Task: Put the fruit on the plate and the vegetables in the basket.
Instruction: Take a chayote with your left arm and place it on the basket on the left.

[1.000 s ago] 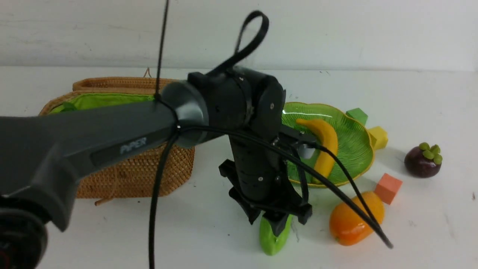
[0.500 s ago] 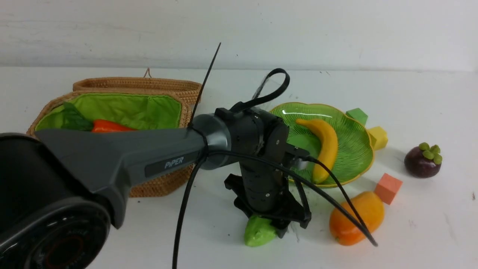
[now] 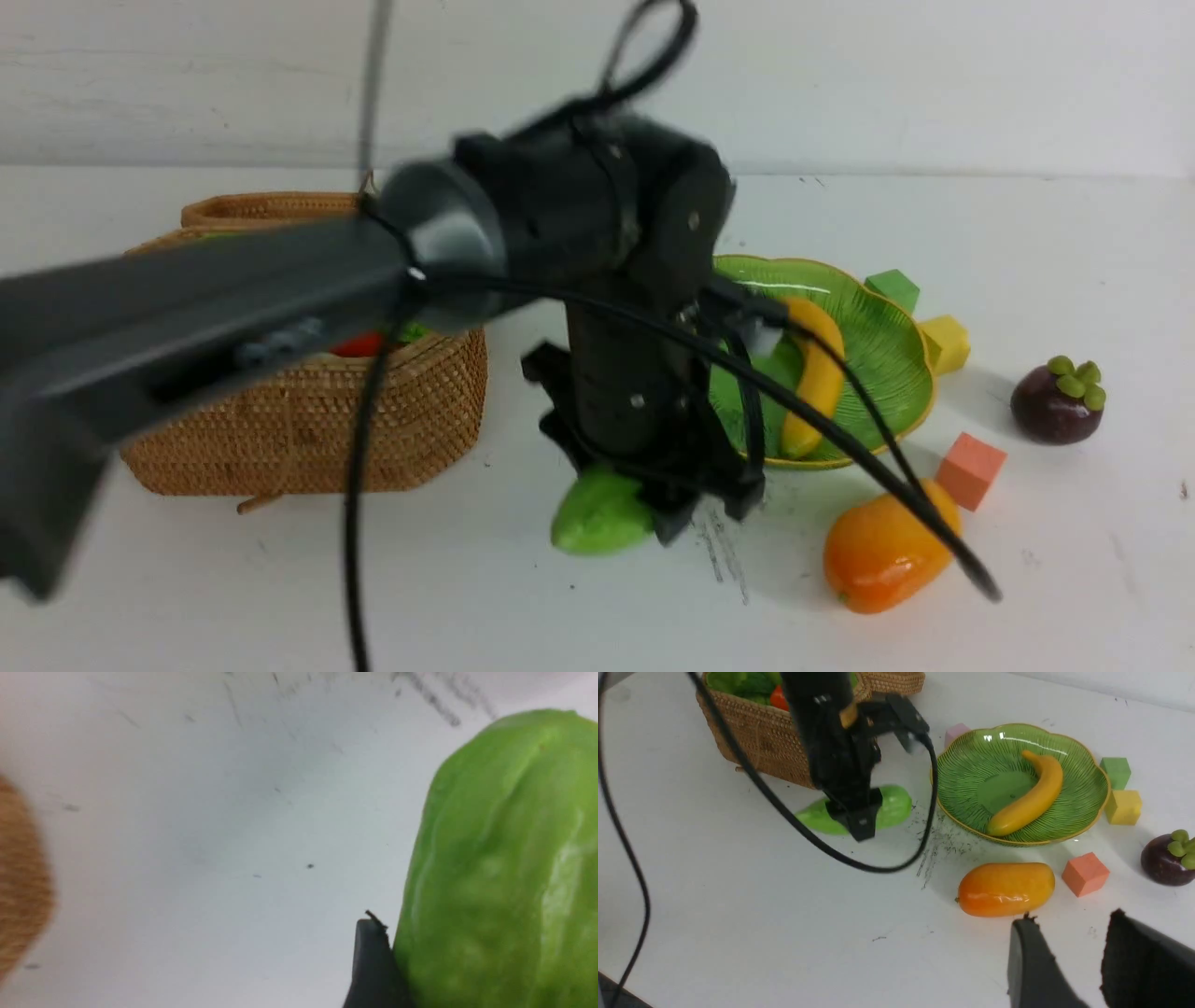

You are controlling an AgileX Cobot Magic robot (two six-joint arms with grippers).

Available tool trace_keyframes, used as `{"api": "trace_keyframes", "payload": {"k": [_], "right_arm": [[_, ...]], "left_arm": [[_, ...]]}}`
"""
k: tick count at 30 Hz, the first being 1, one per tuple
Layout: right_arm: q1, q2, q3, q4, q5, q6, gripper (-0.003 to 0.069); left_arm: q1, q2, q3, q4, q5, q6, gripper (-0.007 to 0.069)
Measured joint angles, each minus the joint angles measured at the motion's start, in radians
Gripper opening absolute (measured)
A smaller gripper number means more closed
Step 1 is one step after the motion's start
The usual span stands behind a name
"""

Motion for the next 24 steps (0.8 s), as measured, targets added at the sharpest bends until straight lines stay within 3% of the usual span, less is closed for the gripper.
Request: {"api": "trace_keyframes", "payload": {"k": [5,6,10,13,19,24], "right_arm": [[0.0,0.0,0.001,0.0,-0.034,0.0,0.0236],[0.0,0.0,0.007,0.0,-0.058,0.0,0.0236],[0.0,0.0,0.04,0.001,-0.097,0.0,0.0236],[0.0,0.0,0.065,0.004,-0.117,0.0,0.0236],[0.0,0.0,0.067,0.009,-0.139,0.0,0.0236],[0.0,0.011,0.069,0.018,-0.158,0.0,0.0236]], "left_arm": [[0.078,-0.158,-0.007,0.093,0.019,0.251,0.0432],[0.152,-0.182,-0.008,0.091,0.024,0.386,0.0432],[0.324,-0.17,-0.008,0.015,-0.014,0.665,0.0432],[0.44,-0.118,-0.008,-0.05,-0.061,0.811,0.0432],[0.57,-0.026,-0.007,-0.07,-0.165,0.845,0.0449],[0.611,-0.016,-0.007,-0.068,-0.197,0.779,0.0608]]}}
